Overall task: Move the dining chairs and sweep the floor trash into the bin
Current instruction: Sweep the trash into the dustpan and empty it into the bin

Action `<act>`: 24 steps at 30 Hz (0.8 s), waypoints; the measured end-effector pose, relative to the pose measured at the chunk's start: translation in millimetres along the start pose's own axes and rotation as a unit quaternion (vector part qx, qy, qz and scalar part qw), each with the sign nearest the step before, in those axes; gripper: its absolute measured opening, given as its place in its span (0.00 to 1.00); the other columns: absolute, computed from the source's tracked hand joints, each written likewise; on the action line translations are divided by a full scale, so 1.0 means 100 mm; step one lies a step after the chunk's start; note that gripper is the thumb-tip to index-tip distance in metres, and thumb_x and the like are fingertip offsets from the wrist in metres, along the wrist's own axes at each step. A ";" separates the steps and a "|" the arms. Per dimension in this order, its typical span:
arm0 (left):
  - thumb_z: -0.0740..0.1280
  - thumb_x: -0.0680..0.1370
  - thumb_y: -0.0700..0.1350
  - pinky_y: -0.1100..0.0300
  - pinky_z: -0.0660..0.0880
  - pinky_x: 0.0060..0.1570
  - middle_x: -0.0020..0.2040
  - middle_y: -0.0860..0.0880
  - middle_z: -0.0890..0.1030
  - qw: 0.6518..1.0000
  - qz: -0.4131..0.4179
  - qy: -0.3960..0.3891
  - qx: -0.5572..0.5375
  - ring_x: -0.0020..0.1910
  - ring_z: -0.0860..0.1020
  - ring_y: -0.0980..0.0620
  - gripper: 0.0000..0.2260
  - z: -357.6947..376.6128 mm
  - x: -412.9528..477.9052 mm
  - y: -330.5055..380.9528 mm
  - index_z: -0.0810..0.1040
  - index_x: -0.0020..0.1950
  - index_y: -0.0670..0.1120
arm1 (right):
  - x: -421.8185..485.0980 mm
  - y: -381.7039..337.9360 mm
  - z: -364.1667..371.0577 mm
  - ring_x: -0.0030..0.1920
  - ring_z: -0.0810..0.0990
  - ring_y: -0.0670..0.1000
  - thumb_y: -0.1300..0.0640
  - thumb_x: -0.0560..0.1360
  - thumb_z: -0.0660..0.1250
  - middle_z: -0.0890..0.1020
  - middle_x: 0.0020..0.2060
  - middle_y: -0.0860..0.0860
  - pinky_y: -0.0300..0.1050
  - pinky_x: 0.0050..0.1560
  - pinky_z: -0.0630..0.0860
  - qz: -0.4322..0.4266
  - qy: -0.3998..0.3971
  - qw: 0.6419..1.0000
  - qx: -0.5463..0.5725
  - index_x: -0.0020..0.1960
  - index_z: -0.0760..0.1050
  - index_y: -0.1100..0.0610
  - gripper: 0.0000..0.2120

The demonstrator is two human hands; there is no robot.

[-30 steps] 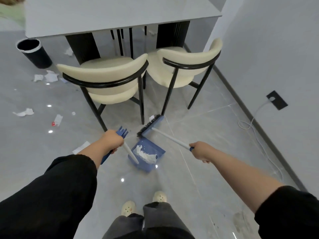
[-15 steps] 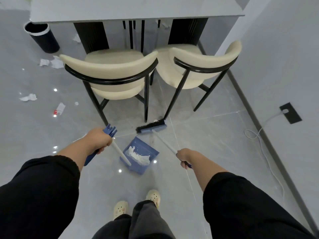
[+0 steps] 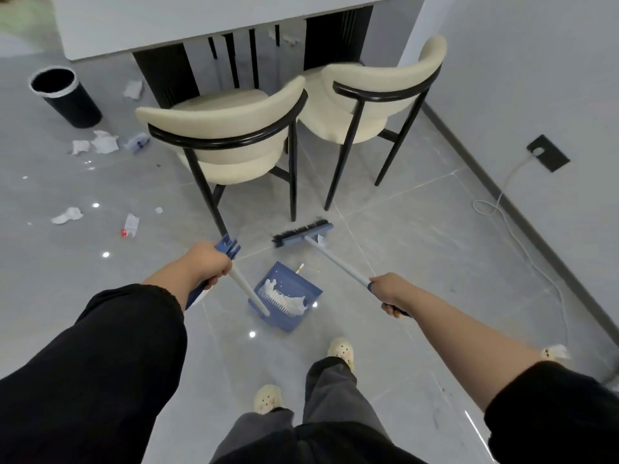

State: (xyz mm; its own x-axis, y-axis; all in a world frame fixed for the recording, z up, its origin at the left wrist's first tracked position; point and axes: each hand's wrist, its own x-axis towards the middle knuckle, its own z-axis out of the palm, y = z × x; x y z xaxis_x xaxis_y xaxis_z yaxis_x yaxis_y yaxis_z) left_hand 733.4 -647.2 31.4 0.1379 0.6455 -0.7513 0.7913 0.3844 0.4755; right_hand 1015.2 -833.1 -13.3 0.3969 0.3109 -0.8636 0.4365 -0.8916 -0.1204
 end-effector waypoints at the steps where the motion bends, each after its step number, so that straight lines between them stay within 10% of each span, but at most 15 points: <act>1: 0.58 0.74 0.30 0.63 0.61 0.25 0.29 0.43 0.66 1.000 0.002 0.003 0.002 0.24 0.63 0.50 0.07 -0.04 -0.05 -0.09 0.72 0.50 0.35 | -0.03 -0.09 0.08 0.24 0.66 0.53 0.60 0.81 0.48 0.71 0.27 0.58 0.40 0.26 0.62 -0.012 0.004 1.000 -0.007 0.77 0.58 0.51 0.25; 10: 0.58 0.74 0.30 0.62 0.63 0.27 0.31 0.41 0.69 0.999 -0.011 0.024 0.043 0.26 0.66 0.48 0.07 -0.13 -0.23 -0.72 0.73 0.49 0.35 | 0.02 -0.58 0.64 0.30 0.66 0.52 0.62 0.82 0.52 0.67 0.33 0.55 0.42 0.31 0.66 -0.005 -0.013 0.982 -0.187 0.62 0.65 0.57 0.09; 15: 0.58 0.74 0.31 0.62 0.62 0.29 0.31 0.42 0.70 0.997 -0.013 0.029 0.067 0.27 0.67 0.47 0.06 0.01 -0.19 -0.92 0.73 0.46 0.37 | 0.21 -0.21 0.65 0.48 0.75 0.56 0.61 0.79 0.58 0.72 0.46 0.54 0.44 0.46 0.69 0.013 0.024 0.963 -0.269 0.66 0.70 0.61 0.16; 24: 0.56 0.77 0.32 0.62 0.61 0.28 0.29 0.44 0.69 0.993 0.015 0.055 0.099 0.27 0.66 0.48 0.09 0.42 -0.22 -0.73 0.68 0.38 0.40 | 0.16 0.68 0.26 0.45 0.74 0.54 0.60 0.79 0.58 0.73 0.49 0.53 0.43 0.44 0.71 0.072 0.042 0.960 -0.267 0.68 0.70 0.60 0.17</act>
State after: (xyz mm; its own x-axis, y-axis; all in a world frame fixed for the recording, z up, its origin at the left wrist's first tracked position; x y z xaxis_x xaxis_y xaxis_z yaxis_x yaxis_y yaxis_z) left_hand 697.7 -717.8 -6.0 0.1056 0.7276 -0.6778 0.8913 0.2329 0.3889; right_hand 1030.2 -896.9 -48.1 0.5389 0.2421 -0.8068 0.7142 -0.6392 0.2852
